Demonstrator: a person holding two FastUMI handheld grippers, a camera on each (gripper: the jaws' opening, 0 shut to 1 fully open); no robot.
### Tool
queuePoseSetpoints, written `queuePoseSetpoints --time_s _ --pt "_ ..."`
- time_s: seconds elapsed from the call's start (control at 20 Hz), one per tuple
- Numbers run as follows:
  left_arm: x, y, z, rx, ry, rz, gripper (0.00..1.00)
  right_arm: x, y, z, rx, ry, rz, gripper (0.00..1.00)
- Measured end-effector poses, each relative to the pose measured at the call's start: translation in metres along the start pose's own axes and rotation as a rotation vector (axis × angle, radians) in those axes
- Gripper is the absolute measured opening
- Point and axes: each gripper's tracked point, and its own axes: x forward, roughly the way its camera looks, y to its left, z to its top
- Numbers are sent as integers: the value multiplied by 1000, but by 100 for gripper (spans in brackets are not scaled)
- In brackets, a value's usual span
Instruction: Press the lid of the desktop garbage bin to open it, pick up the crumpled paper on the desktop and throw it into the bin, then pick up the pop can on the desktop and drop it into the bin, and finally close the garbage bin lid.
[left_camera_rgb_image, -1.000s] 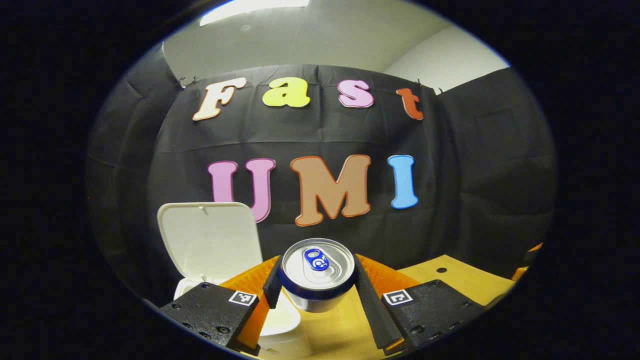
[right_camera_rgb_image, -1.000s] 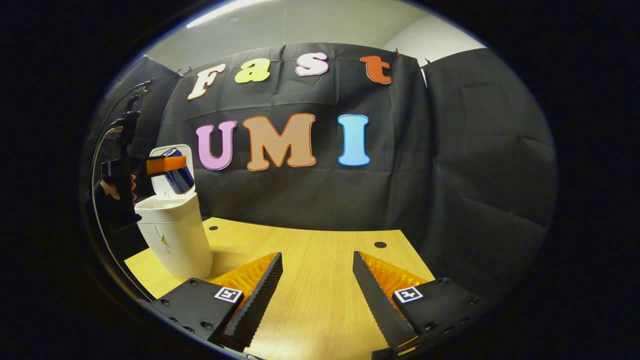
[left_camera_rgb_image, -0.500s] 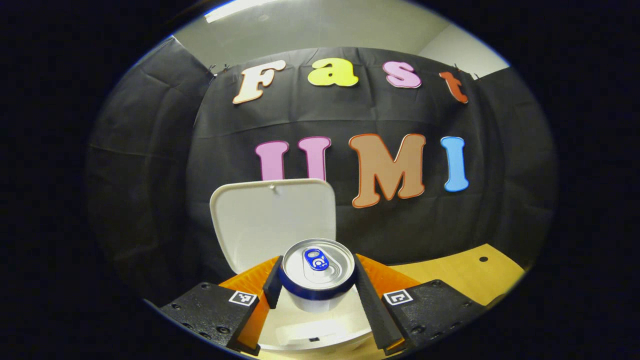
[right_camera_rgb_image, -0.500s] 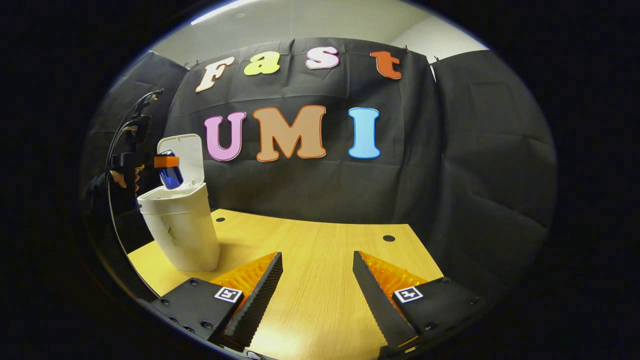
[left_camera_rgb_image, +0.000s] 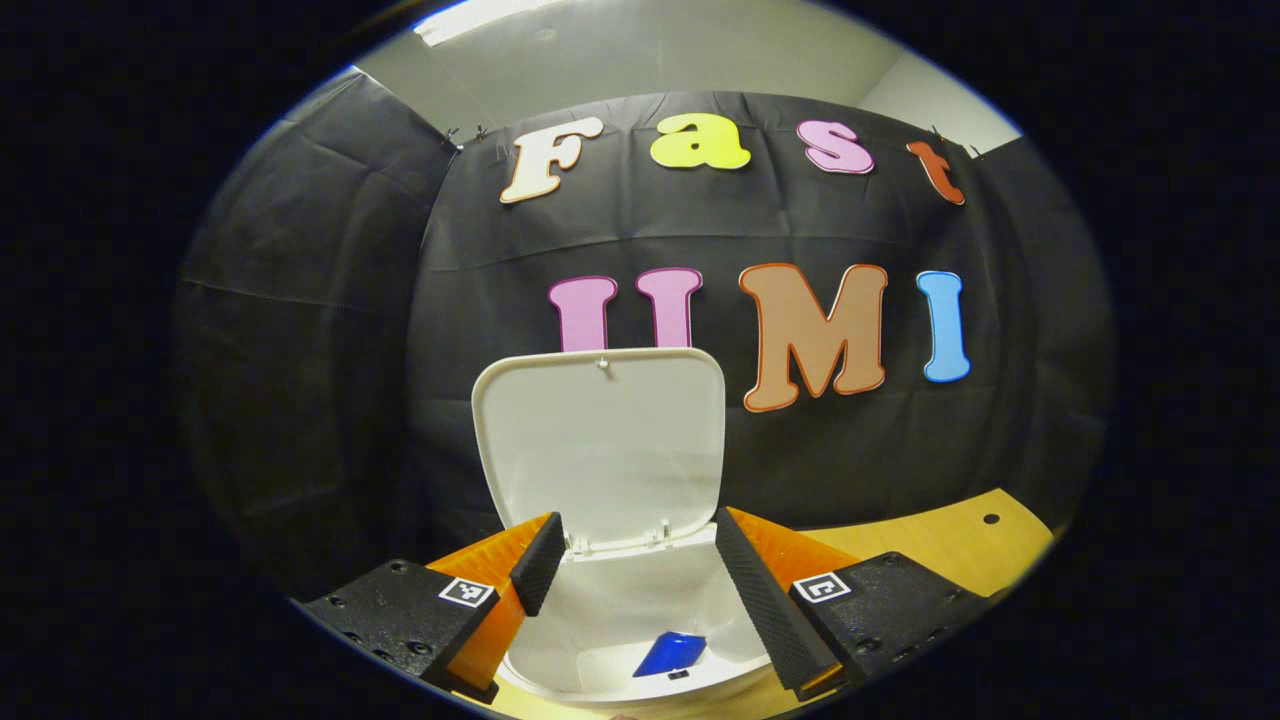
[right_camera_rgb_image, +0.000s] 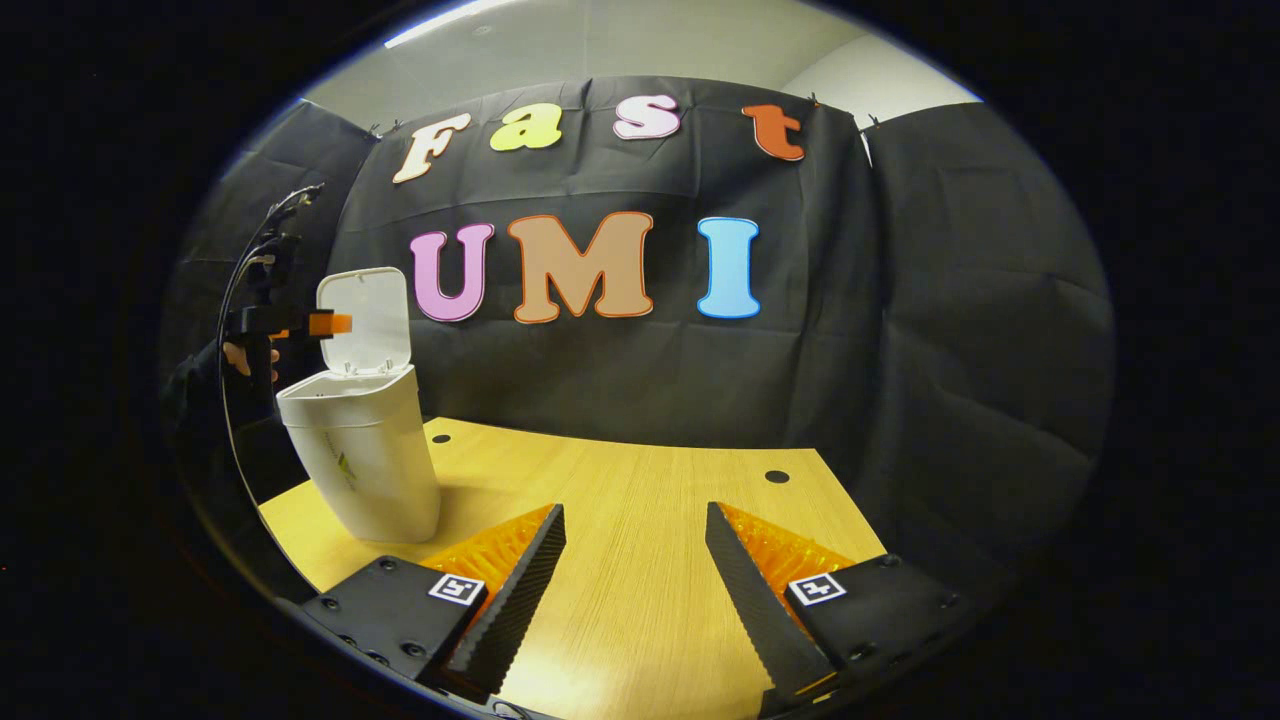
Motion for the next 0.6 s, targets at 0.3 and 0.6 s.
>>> queuePoseSetpoints --time_s 0.3,0.6 --pt "16 1 60 -3 -78 -9 92 3 0 -1 19 -6 -7 94" --pt "53 17 115 26 -159 2 94 6 -6 -11 46 11 -33 95"
